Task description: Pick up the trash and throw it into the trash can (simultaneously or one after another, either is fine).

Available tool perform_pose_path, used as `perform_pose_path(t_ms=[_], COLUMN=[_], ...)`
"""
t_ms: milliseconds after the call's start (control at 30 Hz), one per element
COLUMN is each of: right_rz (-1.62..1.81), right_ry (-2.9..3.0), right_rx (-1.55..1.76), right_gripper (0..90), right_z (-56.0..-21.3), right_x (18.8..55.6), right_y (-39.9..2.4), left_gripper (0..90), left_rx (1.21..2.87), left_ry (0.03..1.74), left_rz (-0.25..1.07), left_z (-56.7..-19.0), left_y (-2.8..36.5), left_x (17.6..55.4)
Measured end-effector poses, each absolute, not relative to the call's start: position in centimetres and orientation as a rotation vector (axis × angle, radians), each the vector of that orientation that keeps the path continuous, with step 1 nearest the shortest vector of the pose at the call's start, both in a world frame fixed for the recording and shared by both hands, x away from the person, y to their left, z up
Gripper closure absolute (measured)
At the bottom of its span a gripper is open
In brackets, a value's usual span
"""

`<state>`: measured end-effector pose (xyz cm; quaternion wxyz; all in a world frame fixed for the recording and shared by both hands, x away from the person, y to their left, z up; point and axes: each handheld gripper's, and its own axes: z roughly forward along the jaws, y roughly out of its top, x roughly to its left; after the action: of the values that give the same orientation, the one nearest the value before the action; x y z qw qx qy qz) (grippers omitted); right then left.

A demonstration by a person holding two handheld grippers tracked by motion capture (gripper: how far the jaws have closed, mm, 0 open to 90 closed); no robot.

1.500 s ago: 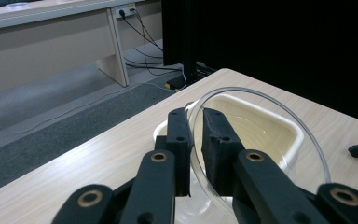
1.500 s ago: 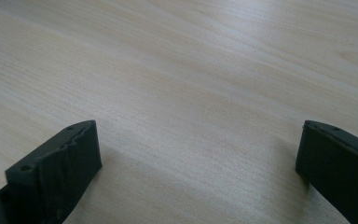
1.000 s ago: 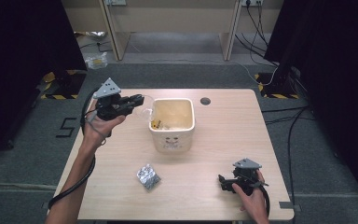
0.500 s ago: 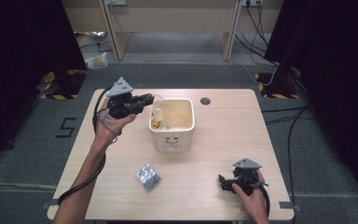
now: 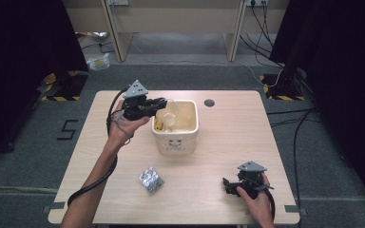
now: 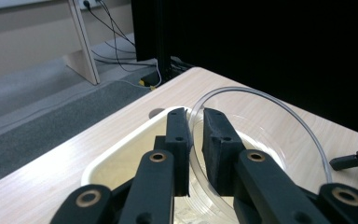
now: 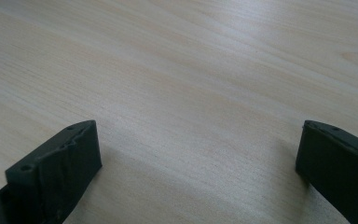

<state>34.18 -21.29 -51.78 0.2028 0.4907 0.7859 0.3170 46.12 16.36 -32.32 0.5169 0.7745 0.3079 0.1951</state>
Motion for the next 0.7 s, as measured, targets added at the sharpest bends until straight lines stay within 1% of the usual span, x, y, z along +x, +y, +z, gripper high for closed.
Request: perform_pose_path(t_ms=[400, 700], right_rz=[0.884, 0.883], right_ry=[2.196, 2.197], right_rx=[1.362, 1.358], right_gripper=[0.5, 0.5], right_z=[-51.8, -51.8], right_x=[34.2, 34.2], right_y=[-21.3, -21.3], left_gripper=[79.2, 74.4], left_rx=[1.922, 1.962], left_ry=[0.775, 0.815], left_rz=[0.423, 0.407], left_z=[-34.7, -35.9], left_y=[15.7, 15.8], left_x=[47.2, 47.8])
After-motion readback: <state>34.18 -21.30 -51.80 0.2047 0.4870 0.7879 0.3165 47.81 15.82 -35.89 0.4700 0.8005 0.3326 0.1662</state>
